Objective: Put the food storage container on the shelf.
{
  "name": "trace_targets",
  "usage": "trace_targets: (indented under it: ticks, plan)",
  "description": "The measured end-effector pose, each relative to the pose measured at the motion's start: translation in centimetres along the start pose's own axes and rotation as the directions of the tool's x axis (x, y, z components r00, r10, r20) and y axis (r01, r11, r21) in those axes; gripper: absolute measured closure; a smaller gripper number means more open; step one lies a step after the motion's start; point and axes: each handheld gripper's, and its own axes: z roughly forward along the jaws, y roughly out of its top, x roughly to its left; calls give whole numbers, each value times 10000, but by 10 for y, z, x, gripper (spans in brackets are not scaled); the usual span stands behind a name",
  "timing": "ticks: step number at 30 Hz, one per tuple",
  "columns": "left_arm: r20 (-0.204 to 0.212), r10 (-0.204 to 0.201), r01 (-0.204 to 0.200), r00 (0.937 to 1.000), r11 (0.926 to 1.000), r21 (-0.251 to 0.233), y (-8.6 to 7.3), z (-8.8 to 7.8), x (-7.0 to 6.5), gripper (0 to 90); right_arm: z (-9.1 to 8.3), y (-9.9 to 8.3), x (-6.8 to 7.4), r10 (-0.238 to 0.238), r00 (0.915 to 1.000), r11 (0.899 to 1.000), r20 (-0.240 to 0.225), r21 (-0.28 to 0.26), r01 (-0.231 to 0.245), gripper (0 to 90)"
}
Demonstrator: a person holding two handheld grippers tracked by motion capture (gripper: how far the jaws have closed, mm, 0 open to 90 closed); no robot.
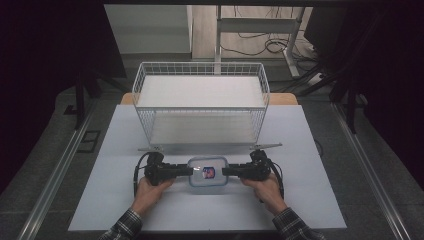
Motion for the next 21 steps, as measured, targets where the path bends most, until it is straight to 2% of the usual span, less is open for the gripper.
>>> trace_targets:
  ticks: [2, 8, 12, 18, 21]
  plan:
    - [-83, 207, -208, 9998, 9998, -70, 6, -4, -5, 582, -3, 4, 2, 35, 9998, 9997, -187, -226, -39, 585]
    - [-128, 415, -417, 9991, 9990, -162, 16, -9, -10, 582, -7, 15, 10, -285, 9995, 9986, -99, -440, 280, 586]
    - [-227, 463, -469, 9987, 9986, -253, 27, -14, -16, 582, -9, 23, 14, -327, 9994, 9984, -74, -465, 323, 585]
    - [-564, 830, -848, 9950, 9959, -301, 46, -22, -30, 582, -14, 45, 25, -577, 9982, 9968, 172, -552, 586, 579]
    - [-700, 1057, -1090, 9919, 9930, -461, 63, -29, -40, 581, -20, 63, 35, -865, 9960, 9934, 238, -733, 880, 579]
